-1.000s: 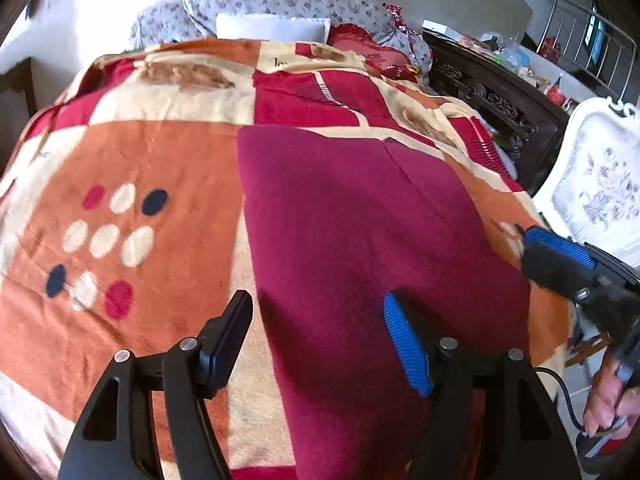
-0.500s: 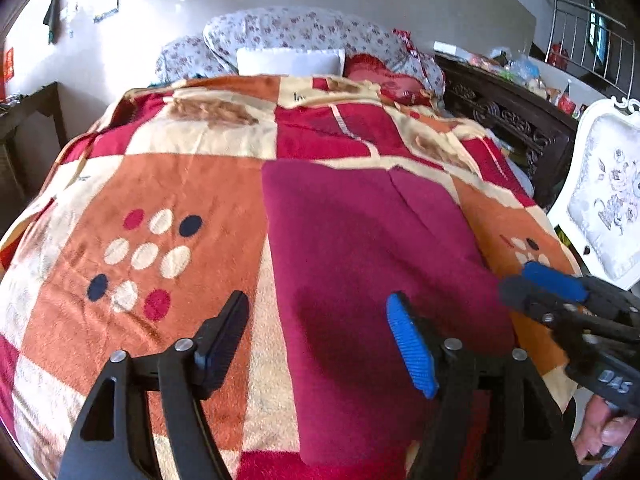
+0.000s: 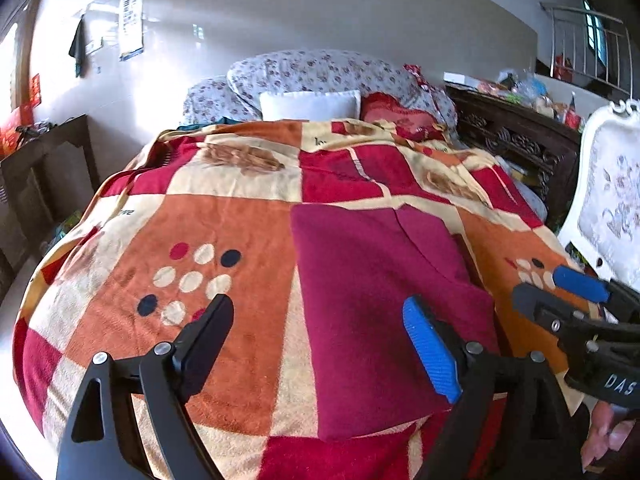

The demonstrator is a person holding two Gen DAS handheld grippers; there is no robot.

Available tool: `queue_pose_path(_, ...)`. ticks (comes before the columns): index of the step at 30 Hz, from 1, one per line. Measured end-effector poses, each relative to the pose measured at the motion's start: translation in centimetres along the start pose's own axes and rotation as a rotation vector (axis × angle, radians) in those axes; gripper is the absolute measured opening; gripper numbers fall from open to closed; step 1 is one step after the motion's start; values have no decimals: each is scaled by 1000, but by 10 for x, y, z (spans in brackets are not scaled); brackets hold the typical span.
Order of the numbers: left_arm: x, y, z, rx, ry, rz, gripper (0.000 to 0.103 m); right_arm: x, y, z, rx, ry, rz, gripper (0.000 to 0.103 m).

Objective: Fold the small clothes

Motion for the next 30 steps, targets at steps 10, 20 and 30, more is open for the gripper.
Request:
queue_pose_path(10,-2,3,1,-8,-9,23,86,0,-1,0,13,-6,-1,91)
queue_pose_path(20,1,3,0,-11,-8,32,86,6,3,-1,6,10,-5,92)
queue_pose_path(30,6,5,-2,-10,-1,39,86,11,3,-4,6,25,-7,93)
Point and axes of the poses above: each gripper's, at about its wrist camera, not at the fingertips, and x roughly the way its jaws point, y to its left, z to its top, the point moved 5 cm from there along x, roughly the way its jaws point, and after that the axes turned 11 degrees about y, right-handed, at the moved point
